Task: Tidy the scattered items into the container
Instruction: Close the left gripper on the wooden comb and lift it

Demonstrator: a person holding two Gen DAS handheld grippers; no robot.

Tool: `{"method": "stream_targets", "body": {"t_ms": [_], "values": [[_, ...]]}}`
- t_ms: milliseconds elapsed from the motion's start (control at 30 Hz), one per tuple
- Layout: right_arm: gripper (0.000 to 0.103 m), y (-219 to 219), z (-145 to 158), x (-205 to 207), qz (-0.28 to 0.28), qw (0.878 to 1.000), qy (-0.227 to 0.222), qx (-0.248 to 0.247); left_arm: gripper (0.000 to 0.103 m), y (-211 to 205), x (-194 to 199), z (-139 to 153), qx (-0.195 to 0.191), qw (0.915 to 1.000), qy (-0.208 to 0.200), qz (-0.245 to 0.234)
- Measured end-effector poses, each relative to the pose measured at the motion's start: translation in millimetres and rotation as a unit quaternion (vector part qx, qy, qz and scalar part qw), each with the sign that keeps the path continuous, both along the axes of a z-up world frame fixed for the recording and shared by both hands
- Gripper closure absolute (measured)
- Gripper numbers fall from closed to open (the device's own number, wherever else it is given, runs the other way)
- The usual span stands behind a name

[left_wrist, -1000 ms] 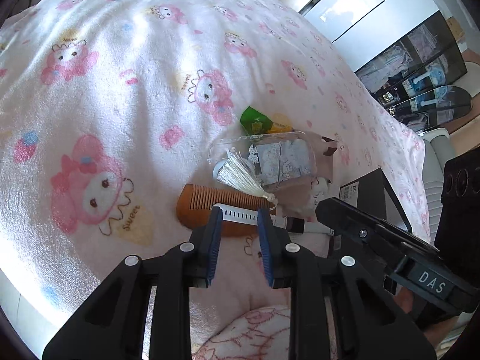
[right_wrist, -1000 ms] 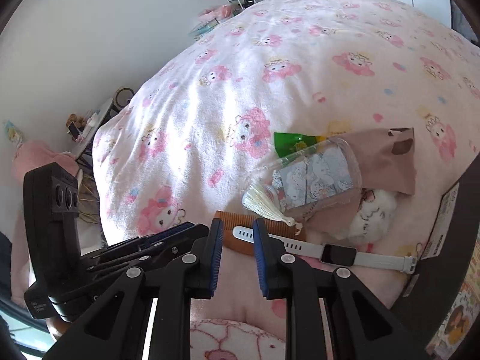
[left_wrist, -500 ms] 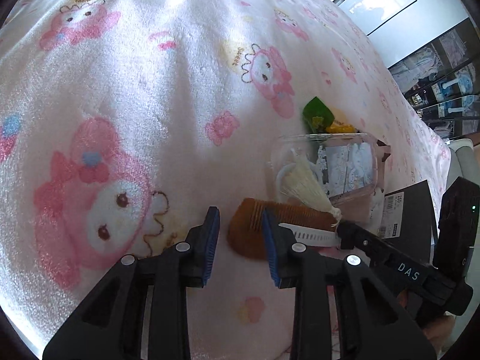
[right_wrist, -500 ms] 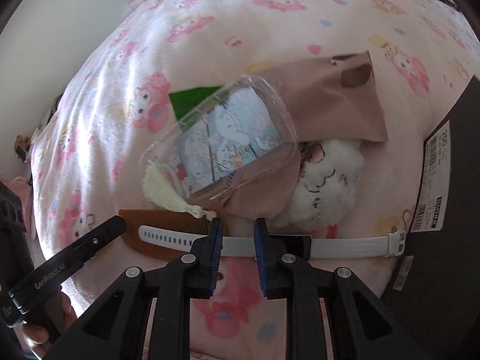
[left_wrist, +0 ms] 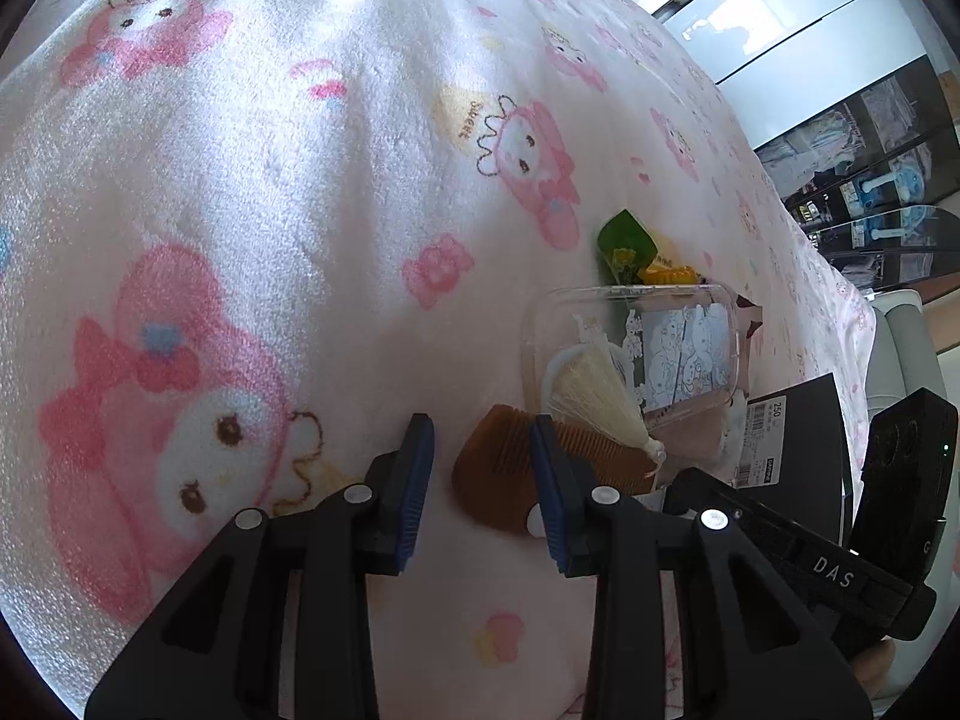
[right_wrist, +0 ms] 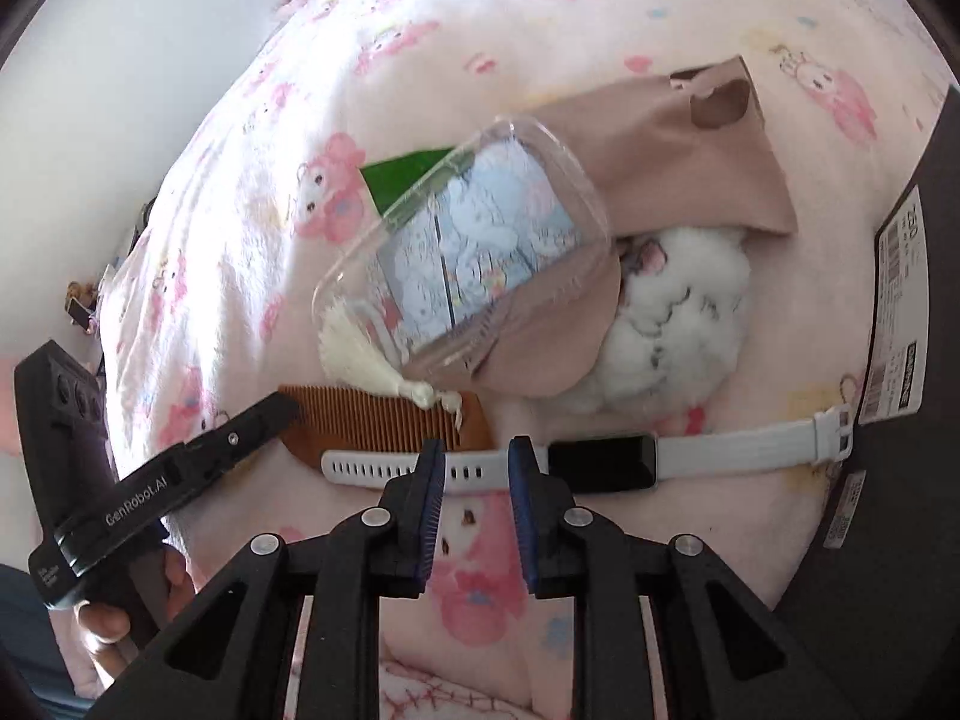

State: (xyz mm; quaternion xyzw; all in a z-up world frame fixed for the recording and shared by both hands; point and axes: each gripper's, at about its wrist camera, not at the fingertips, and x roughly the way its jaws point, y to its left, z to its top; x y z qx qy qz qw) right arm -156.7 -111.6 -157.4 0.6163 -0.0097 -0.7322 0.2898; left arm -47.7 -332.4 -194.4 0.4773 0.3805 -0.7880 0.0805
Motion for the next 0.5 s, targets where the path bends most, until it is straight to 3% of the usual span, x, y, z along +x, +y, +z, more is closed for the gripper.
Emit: {"method": "stream_targets", "body": {"t_ms": [133, 200, 333, 500], "values": [[0.083, -11.8, -29.9, -12.9, 0.005, 0.998, -0.061, 0.005, 0.067, -1.5, -3.2, -5.3, 0.017, 0.9998, -0.006, 0.002], [0.083, -12.1, -36.4, -12.6, 0.001, 0.997, -0.082, -0.016, 0.061, 1.8, -4.6, -10.7, 0.04, 0.9992, -0.005, -0.005], [0.08, -18.7, -39.2, -5.8, 0.006, 0.994, -0.098, -0.041, 0.059, 10.1, -7.2, -9.7, 0.03, 0.9994, -0.007, -0.016], [0.079, -21.6, -21.7, 5.3, -0.001, 0.994, -0.081, -0.071, 0.075, 13.0, 2.0, 19.0, 0.023, 0.9991, 0.024, -0.027]]}}
